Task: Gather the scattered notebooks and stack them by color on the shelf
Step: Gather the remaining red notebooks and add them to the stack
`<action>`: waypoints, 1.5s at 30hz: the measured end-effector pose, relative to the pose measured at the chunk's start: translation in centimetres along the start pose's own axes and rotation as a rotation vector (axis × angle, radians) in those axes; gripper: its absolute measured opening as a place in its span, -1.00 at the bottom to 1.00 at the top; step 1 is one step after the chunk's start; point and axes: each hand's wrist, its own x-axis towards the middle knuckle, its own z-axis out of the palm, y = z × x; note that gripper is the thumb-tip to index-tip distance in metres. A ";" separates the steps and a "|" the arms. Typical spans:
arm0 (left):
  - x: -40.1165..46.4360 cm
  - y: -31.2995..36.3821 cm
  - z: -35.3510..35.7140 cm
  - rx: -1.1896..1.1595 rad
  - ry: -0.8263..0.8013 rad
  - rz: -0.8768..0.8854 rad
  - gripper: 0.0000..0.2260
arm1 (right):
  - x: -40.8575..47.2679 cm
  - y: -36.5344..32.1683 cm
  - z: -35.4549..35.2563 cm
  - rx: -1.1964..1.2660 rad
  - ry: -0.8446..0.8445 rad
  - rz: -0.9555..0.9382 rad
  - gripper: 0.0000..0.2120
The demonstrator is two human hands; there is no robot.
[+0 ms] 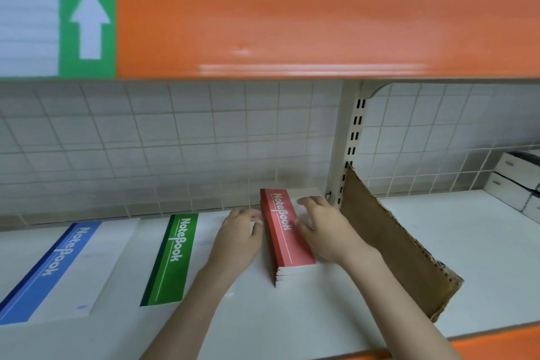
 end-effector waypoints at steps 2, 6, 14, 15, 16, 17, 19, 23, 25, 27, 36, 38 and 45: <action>-0.6 -0.4 -1.1 0.115 -0.032 0.107 -0.74 | 0.1 -1.4 0.6 0.015 -0.028 -0.020 -0.68; -1.9 -2.8 -3.7 0.268 -0.068 0.121 -0.68 | 0.1 -4.6 2.2 0.016 -0.074 -0.089 -0.67; -5.4 -8.7 -10.0 0.502 -0.087 0.001 -0.66 | 0.7 -13.0 6.2 -0.002 -0.193 -0.237 -0.54; -5.9 -9.6 -11.1 0.509 -0.086 -0.001 -0.66 | 0.8 -14.3 6.8 -0.008 -0.206 -0.253 -0.56; -6.4 -10.4 -12.3 0.519 -0.085 -0.005 -0.66 | 0.9 -15.7 7.4 -0.012 -0.218 -0.267 -0.57; -7.0 -11.3 -13.6 0.530 -0.085 -0.014 -0.65 | 1.0 -17.1 7.9 -0.014 -0.231 -0.277 -0.58; -8.3 -13.2 -16.1 0.548 -0.082 -0.054 -0.62 | 1.0 -20.1 9.2 -0.011 -0.258 -0.293 -0.58; -11.7 -17.7 -21.2 0.656 -0.054 -0.154 -0.58 | 0.9 -26.5 12.1 -0.026 -0.307 -0.377 -0.53; -13.5 -19.9 -23.9 0.674 -0.046 -0.216 -0.57 | 0.7 -29.8 13.6 -0.015 -0.339 -0.417 -0.51; -15.4 -22.0 -26.5 0.683 -0.037 -0.271 -0.55 | 0.5 -33.2 15.1 0.003 -0.367 -0.458 -0.49; -24.0 -29.2 -36.5 0.775 -0.015 -0.494 -0.51 | -1.5 -47.7 22.5 0.072 -0.447 -0.688 -0.47; -25.8 -30.2 -38.1 0.762 -0.020 -0.522 -0.50 | -2.0 -50.4 23.9 0.089 -0.451 -0.716 -0.48; -31.1 -32.9 -43.4 0.760 0.027 -0.633 -0.52 | -4.1 -58.5 27.3 0.122 -0.473 -0.845 -0.49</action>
